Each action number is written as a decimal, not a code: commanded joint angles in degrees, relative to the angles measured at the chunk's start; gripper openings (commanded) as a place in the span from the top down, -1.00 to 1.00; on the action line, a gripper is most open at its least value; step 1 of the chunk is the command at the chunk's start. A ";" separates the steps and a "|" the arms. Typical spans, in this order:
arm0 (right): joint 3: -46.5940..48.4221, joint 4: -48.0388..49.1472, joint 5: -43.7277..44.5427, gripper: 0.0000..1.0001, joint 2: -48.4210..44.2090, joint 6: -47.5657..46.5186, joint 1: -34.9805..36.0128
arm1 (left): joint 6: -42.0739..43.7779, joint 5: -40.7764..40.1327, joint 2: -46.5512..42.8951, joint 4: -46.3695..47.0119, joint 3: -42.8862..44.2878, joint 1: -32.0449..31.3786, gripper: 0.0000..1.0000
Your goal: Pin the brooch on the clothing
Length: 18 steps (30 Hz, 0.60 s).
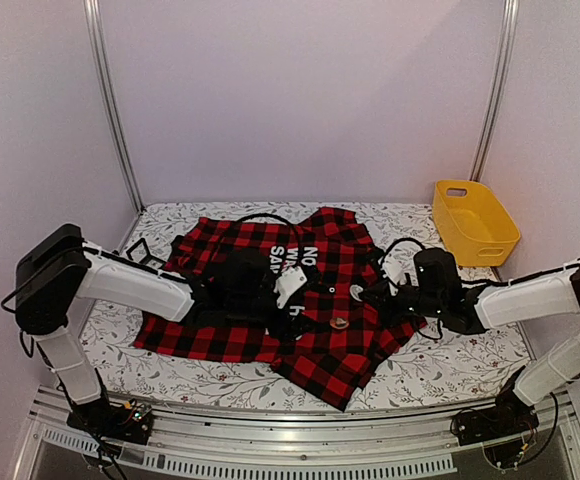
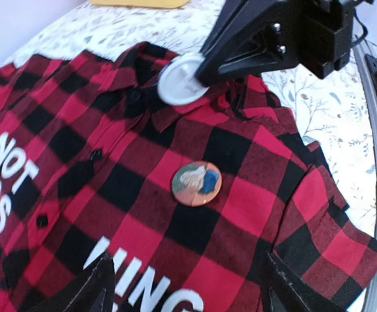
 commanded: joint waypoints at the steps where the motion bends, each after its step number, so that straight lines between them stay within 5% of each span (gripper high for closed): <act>1: 1.98 1.36 -2.41 1.00 -0.01 -1.96 -0.09 | 14.42 13.70 7.97 -4.14 5.03 0.99 -0.53; 9: 3.42 1.45 -4.88 1.00 0.85 -3.01 -0.09 | 16.73 11.17 14.15 -6.56 9.71 1.19 -0.55; 14: 3.68 1.54 -6.47 1.00 0.96 -3.36 -0.11 | 14.74 8.27 14.08 -5.90 9.26 1.58 -0.10; 18: 4.03 1.40 -7.34 1.00 0.78 -3.77 -0.09 | 13.98 13.38 11.84 -5.00 7.55 2.49 -0.14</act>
